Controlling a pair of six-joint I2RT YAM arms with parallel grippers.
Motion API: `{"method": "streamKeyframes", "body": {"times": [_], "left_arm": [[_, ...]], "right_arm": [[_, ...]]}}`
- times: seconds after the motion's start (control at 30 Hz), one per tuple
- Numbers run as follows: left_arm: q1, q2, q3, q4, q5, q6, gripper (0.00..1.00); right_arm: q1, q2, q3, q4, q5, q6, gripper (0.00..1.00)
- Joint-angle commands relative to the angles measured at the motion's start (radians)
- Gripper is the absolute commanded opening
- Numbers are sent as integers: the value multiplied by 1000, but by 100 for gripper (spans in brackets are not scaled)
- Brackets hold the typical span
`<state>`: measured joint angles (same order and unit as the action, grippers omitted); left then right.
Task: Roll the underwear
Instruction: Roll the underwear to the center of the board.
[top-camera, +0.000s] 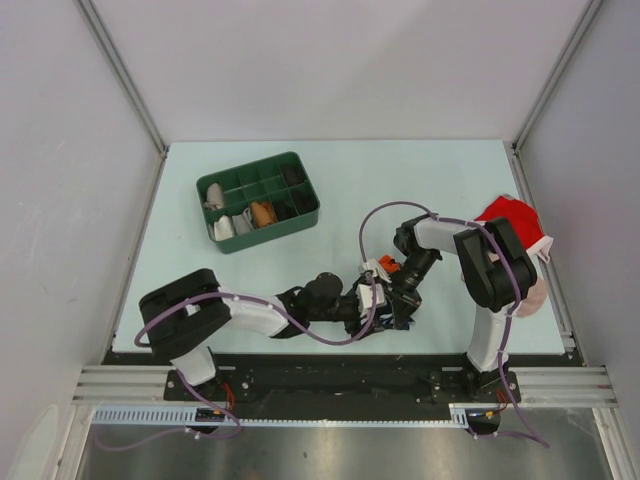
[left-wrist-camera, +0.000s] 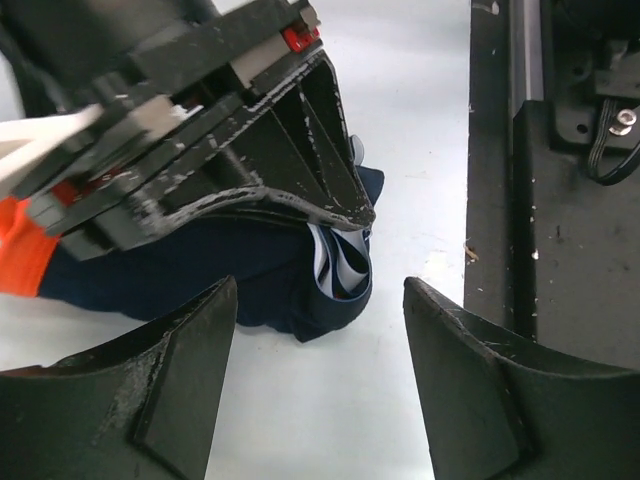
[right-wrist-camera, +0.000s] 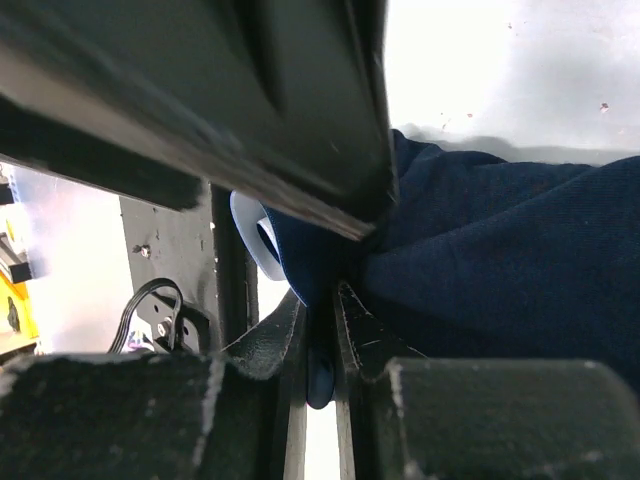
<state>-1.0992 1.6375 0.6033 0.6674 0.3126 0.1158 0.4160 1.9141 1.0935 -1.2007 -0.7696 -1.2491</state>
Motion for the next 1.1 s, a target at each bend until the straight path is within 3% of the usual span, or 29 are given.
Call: {"method": "streamKeyframes", "body": {"times": [0.0, 0.2, 0.33, 0.47, 0.53, 0.67, 0.77, 0.87, 1.0, 1.07], "left_arm": [[-24, 38, 62, -25, 6, 76, 72], [-47, 106, 122, -86, -4, 87, 66], [-48, 166, 196, -166, -20, 79, 53], [-45, 203, 269, -258, -14, 65, 11], [-37, 208, 273, -269, -1, 42, 1], [-11, 208, 266, -285, 42, -22, 0], [33, 225, 276, -295, 135, -96, 0], [87, 254, 263, -252, 219, -178, 0], [165, 317, 292, -259, 322, -267, 0], [194, 349, 334, -294, 376, -338, 0]], "right_arm": [[-8, 11, 11, -30, -13, 10, 15], [-11, 13, 11, -22, -16, 10, 15], [-16, 3, 11, -20, -19, 16, 16], [-28, -19, 11, -16, -26, 23, 20], [-48, -33, 11, -13, -37, 27, 23], [-98, -102, 11, 13, -60, 37, 33], [-158, -174, 12, 42, -69, 56, 45], [-212, -236, 11, 90, -60, 83, 50], [-301, -293, 9, 93, -42, 54, 50], [-313, -352, 6, 37, -65, -48, 50]]}}
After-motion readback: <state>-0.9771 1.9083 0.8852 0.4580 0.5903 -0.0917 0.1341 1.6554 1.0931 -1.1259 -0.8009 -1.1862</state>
